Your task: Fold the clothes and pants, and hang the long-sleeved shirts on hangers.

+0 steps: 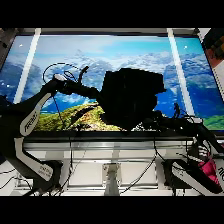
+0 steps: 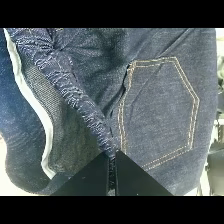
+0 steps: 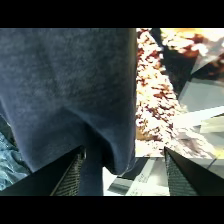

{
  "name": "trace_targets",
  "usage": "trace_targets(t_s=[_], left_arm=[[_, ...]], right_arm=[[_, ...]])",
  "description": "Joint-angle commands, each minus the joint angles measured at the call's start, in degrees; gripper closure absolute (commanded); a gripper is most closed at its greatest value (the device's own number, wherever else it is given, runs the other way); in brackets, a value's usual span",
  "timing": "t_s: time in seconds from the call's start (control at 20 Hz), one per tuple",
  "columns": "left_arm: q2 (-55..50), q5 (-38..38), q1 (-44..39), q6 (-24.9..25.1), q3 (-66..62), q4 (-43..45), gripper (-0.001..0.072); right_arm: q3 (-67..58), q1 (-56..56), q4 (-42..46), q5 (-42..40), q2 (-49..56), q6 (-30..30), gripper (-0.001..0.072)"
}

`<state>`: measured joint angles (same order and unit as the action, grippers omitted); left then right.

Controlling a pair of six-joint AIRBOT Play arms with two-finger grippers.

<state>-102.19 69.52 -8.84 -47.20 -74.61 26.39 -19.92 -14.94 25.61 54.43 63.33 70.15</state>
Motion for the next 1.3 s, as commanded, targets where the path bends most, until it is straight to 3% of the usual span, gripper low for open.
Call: trace_targets(t_s=[0.0, 0.05, 0.35, 0.45, 0.6, 0.8, 0.9, 1.05, 1.15, 1.2, 1.25], left_arm=[[0.04, -0.02, 0.0, 0.02, -0.04, -0.09, 0.0695], [0.04, -0.02, 0.0, 0.02, -0.04, -0.09, 0.0695], [0.04, 0.0, 0.0, 0.02, -0.04, -0.09, 0.0695], [0.04, 0.04, 0.0, 0.02, -0.04, -0.09, 0.0695], [0.11, -0.04, 0.33, 0.04, -0.04, 0.11, 0.0696], [1.68, -0.31, 0.5, 0.0, -0.04, 1.11, 0.0698], [2.64, -0.81, -1.25, -0.66, -0.04, 5.77, 0.0698], [2.89, -2.01, -5.2, -6.43, -0.02, 15.93, 0.0698], [2.89, -2.01, -7.98, -6.45, -0.02, 18.21, 0.0698], [2.89, -2.01, -9.14, -6.43, -0.02, 18.18, 0.0697], [2.89, -2.03, -10.23, -6.43, -0.02, 18.21, 0.0697]], right_arm=[[0.04, 0.0, -3.34, -0.46, 2.62, -2.91, 0.023], [0.04, 0.13, -4.87, -0.48, 3.34, -4.09, 0.0284], [-2.38, 10.43, -8.92, -7.02, 8.72, -7.08, 0.0308], [-4.83, 11.41, -8.87, -6.01, 8.72, -6.97, 0.07], [-9.77, 8.0, -4.35, -0.7, 7.26, -3.1, 0.0705], [-22.23, -2.03, 10.58, 7.93, 3.43, 4.37, 0.0706], [-31.26, -4.31, 13.55, 10.75, 3.58, 5.05, 0.0706], [-44.61, -3.32, 16.63, 10.82, 5.18, 7.72, 0.0705], [-48.33, -1.92, 18.93, 10.71, 6.01, 8.94, 0.0702], [-48.61, -1.29, 20.17, 10.69, 6.01, 8.92, 0.0668], [-48.59, -0.94, 21.16, 11.37, 6.01, 8.92, 0.0515]])
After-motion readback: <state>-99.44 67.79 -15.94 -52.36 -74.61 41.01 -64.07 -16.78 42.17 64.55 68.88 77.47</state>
